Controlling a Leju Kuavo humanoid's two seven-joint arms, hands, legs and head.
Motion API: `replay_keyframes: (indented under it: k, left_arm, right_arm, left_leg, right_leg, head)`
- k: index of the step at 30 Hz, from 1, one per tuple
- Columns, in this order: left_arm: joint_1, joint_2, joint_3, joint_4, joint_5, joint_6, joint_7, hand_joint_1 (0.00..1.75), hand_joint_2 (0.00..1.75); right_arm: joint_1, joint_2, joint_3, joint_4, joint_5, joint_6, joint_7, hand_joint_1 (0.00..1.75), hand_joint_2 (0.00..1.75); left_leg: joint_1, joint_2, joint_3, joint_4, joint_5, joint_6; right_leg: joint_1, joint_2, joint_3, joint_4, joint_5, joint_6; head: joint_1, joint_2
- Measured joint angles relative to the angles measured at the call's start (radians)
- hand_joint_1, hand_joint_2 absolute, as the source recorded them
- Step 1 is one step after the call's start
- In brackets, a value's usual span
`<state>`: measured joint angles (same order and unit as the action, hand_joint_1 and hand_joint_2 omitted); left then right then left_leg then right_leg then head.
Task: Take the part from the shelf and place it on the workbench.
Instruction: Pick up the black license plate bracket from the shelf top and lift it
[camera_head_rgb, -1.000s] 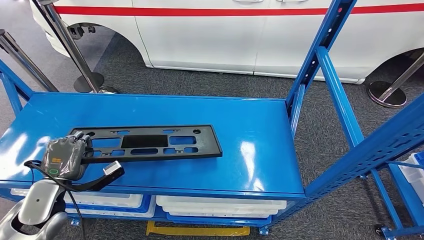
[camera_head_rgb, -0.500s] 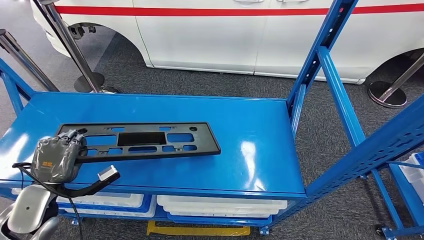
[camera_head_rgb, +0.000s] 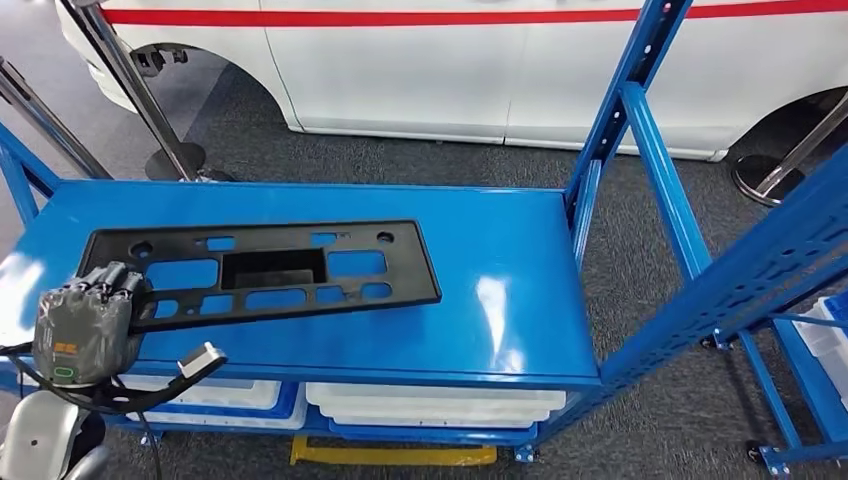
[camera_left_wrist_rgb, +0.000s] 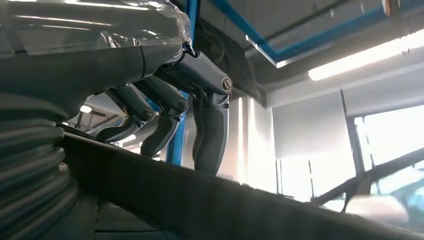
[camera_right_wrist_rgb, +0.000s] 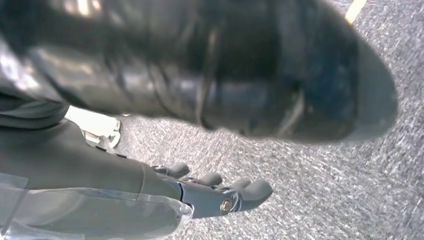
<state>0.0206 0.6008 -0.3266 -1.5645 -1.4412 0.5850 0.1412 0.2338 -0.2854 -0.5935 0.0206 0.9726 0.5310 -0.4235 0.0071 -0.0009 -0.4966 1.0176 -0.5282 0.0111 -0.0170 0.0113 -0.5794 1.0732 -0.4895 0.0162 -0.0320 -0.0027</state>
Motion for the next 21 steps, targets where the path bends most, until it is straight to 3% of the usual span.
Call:
replay_keyframes:
  k: [3,6,7,8,9,10,11,13,14,17,18,19,21]
  left_arm:
    - [0.012,-0.004,0.019,-0.006,-0.013,0.034,-0.003,1.75,1.75]
    - [0.02,-0.008,0.033,-0.009,-0.019,0.049,-0.005,1.75,1.75]
    - [0.023,-0.011,0.035,-0.01,-0.02,0.054,-0.006,1.75,1.75]
    - [0.027,-0.013,0.036,-0.01,-0.023,0.06,-0.007,1.75,1.75]
    - [0.031,-0.016,0.039,-0.011,-0.026,0.067,-0.009,1.75,1.75]
    - [0.034,-0.018,0.042,-0.012,-0.029,0.073,-0.011,1.75,1.75]
    - [0.036,-0.02,0.047,-0.014,-0.032,0.078,-0.012,1.75,1.75]
    - [0.039,-0.021,0.058,-0.021,-0.035,0.085,-0.014,1.75,1.75]
    - [0.04,-0.022,0.063,-0.025,-0.036,0.088,-0.014,1.75,1.75]
    - [0.043,-0.023,0.076,-0.033,-0.036,0.097,-0.014,1.75,1.75]
    - [0.043,-0.024,0.078,-0.034,-0.036,0.098,-0.014,1.75,1.75]
    - [0.043,-0.026,0.079,-0.036,-0.037,0.098,-0.014,1.75,1.75]
    - [0.046,-0.029,0.079,-0.038,-0.037,0.098,-0.015,1.75,1.75]
  right_arm:
    - [-0.002,0.0,-0.002,0.0,0.003,-0.002,0.0,0.0,0.0]
    - [-0.003,0.001,-0.004,0.0,0.004,-0.005,0.0,0.0,0.0]
    - [-0.004,0.002,-0.005,0.0,0.005,-0.006,0.0,0.0,0.0]
    - [-0.004,0.002,-0.005,0.0,0.007,-0.007,0.0,0.0,0.0]
    - [-0.004,0.003,-0.005,0.0,0.009,-0.008,0.0,0.0,0.0]
    - [-0.005,0.003,-0.006,0.0,0.01,-0.009,0.0,0.0,0.0]
    - [-0.005,0.004,-0.006,0.0,0.012,-0.01,-0.001,0.0,0.0]
    - [-0.006,0.006,-0.007,0.0,0.013,-0.01,-0.001,0.0,0.0]
    - [-0.006,0.008,-0.007,0.0,0.014,-0.01,-0.001,0.0,0.0]
    - [-0.006,0.011,-0.008,0.0,0.014,-0.01,-0.001,0.0,0.0]
    - [-0.006,0.011,-0.008,0.001,0.014,-0.01,-0.001,0.0,0.0]
    - [-0.006,0.011,-0.008,0.001,0.014,-0.01,-0.001,0.0,0.0]
    - [-0.007,0.011,-0.008,0.001,0.014,-0.011,-0.001,0.0,0.0]
  left_leg:
    - [0.003,-0.001,-0.012,0.021,-0.019,-0.014]
    - [0.005,0.0,-0.069,0.167,-0.123,-0.025]
    - [0.005,0.0,-0.088,0.223,-0.151,-0.026]
    - [0.005,0.0,-0.095,0.255,-0.159,-0.026]
    - [0.005,0.0,-0.086,0.252,-0.148,-0.024]
    - [0.005,0.0,-0.059,0.211,-0.12,-0.019]
    - [0.003,0.0,-0.017,0.143,-0.087,-0.012]
    - [-0.004,0.003,0.055,0.013,-0.049,0.002]
    - [-0.008,0.004,0.071,-0.021,-0.042,0.006]
    - [-0.012,0.007,0.062,-0.042,-0.017,0.013]
    - [-0.01,0.008,0.055,-0.048,-0.004,0.018]
    - [-0.007,0.01,0.045,-0.054,0.011,0.024]
    - [-0.004,0.012,0.019,-0.056,0.034,0.031]
  right_leg:
    - [-0.001,-0.004,-0.009,-0.01,0.005,-0.024]
    - [0.001,-0.009,-0.027,-0.015,0.021,-0.044]
    - [0.004,-0.011,-0.034,-0.014,0.026,-0.048]
    - [0.007,-0.012,-0.042,-0.014,0.031,-0.049]
    - [0.009,-0.012,-0.049,-0.013,0.037,-0.05]
    - [0.012,-0.012,-0.055,-0.012,0.043,-0.05]
    - [0.014,-0.012,-0.061,-0.012,0.049,-0.049]
    - [0.017,-0.012,-0.068,-0.013,0.064,-0.044]
    - [0.016,-0.012,-0.07,-0.015,0.071,-0.038]
    - [0.011,-0.012,-0.072,-0.026,0.094,-0.018]
    - [0.011,-0.011,-0.076,-0.02,0.081,-0.012]
    - [0.011,-0.011,-0.084,0.0,0.05,-0.007]
    - [0.009,-0.01,-0.107,0.094,-0.053,0.001]
  head:
    - [0.0,0.0]
    - [0.0,0.0]
    - [0.0,0.0]
    - [0.0,0.0]
    - [0.0,0.0]
    - [0.0,0.0]
    - [0.0,0.0]
    - [0.0,0.0]
    - [0.0,0.0]
    - [0.0,0.0]
    - [0.0,0.0]
    - [0.0,0.0]
    - [0.0,0.0]
